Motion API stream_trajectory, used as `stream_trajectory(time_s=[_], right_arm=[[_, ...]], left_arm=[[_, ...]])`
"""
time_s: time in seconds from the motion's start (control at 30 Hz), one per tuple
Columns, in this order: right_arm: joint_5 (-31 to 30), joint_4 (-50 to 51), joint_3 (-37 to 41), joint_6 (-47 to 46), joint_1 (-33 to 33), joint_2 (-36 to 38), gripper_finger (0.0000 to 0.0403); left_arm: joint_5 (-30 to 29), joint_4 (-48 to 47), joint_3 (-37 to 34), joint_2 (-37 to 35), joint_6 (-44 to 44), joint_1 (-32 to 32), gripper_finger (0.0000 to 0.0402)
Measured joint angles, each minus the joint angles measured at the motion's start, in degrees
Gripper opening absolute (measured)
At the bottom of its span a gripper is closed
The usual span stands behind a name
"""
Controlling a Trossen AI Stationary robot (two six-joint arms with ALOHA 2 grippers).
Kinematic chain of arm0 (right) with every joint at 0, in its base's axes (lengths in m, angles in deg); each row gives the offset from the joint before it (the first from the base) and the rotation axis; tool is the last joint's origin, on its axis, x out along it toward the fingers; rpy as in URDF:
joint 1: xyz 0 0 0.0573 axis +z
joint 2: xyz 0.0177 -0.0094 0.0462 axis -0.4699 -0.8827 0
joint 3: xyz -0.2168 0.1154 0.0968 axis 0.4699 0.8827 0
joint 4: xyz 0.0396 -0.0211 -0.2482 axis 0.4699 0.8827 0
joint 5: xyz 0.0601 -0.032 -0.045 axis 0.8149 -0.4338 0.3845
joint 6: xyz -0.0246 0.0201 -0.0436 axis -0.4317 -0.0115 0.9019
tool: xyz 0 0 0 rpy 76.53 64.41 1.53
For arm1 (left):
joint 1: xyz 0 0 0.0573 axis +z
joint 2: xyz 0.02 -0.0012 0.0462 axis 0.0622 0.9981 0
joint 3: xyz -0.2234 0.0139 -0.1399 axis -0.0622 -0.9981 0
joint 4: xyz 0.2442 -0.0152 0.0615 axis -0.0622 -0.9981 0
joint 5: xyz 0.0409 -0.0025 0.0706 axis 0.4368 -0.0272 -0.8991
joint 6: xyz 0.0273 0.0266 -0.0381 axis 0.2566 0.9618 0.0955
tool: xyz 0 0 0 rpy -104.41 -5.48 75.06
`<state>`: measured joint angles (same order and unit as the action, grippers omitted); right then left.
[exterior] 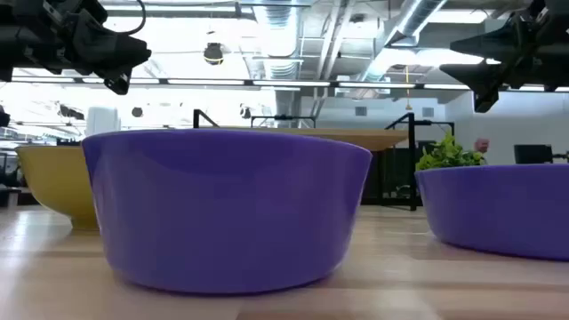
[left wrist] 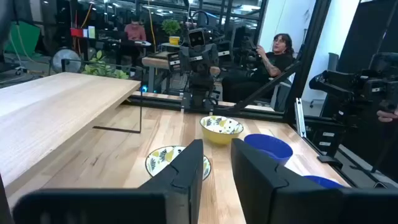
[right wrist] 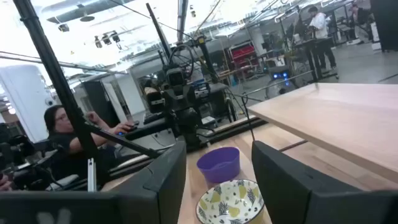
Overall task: Pick & Place Mini bowls
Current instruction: Put the right white patterned bowl on the shelf
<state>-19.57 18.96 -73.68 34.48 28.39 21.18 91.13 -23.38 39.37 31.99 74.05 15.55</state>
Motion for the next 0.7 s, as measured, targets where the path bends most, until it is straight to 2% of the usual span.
stream_trajectory(time_s=[0.47, 0.57, 0.7], right_arm=[[0.29, -0.37, 0.00, 0.36, 0.00, -0.02, 0.0173], [3.63, -3.60, -0.62, 0.44, 0.00, -0.03, 0.0173], [13.17, -5.05, -6.02, 0.45, 0.00, -1.49, 0.0171]], left_arm=[[0.00, 0.39, 0.00, 0.02, 0.00, -0.02, 0.0082], [0.00, 0.39, 0.00, 0.00, 0.00, -0.02, 0.0082], [0.02, 0.41, 0.00, 0.15, 0.00, 0.00, 0.0082]])
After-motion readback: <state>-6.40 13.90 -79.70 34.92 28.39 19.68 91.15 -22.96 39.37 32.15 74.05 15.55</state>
